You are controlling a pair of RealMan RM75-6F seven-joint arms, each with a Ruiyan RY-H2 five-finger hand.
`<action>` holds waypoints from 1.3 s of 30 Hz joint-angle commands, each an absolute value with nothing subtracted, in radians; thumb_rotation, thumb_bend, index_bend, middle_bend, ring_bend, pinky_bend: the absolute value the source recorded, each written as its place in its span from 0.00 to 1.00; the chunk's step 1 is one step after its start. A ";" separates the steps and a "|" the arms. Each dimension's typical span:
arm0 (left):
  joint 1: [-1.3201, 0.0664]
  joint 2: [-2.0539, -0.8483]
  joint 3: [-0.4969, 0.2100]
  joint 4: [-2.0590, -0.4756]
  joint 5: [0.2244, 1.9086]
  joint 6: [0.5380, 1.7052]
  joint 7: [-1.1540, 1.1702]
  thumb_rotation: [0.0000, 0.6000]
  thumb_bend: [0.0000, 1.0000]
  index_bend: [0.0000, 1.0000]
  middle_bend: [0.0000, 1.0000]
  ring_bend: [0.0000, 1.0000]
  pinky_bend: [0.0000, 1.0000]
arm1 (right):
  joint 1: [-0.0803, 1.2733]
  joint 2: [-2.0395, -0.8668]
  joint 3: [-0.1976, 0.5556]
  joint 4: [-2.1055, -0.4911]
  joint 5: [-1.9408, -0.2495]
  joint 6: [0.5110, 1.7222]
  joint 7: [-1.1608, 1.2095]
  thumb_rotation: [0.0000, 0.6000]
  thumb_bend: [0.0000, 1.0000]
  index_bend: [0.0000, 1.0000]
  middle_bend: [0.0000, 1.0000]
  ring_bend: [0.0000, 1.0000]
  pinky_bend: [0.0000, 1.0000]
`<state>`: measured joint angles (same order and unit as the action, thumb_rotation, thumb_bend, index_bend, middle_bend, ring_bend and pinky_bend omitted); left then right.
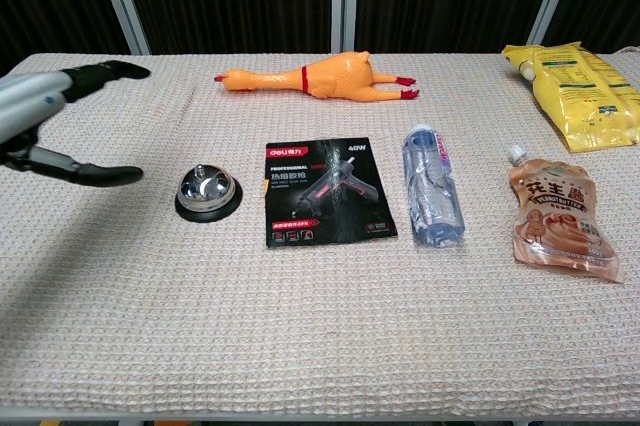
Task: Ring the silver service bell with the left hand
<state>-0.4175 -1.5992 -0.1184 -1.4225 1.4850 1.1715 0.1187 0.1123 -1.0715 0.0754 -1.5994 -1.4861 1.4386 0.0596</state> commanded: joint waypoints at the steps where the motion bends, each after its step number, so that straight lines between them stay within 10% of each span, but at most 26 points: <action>1: -0.477 -1.673 -0.140 -1.361 1.468 1.111 0.112 0.43 0.00 0.03 0.00 0.00 0.00 | 0.110 -1.071 0.076 -1.596 -1.485 1.441 0.068 1.00 0.00 0.00 0.00 0.00 0.00; 39: -0.552 -1.960 -0.092 -0.955 1.455 1.099 -0.072 0.42 0.00 0.03 0.00 0.00 0.00 | 0.106 -1.087 0.082 -1.545 -1.471 1.439 0.121 1.00 0.00 0.00 0.00 0.00 0.00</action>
<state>-0.5517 -1.9646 -0.0904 -0.9485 1.4510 1.0930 -0.0740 0.1055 -1.0872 0.0817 -1.5448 -1.4709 1.4387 0.1211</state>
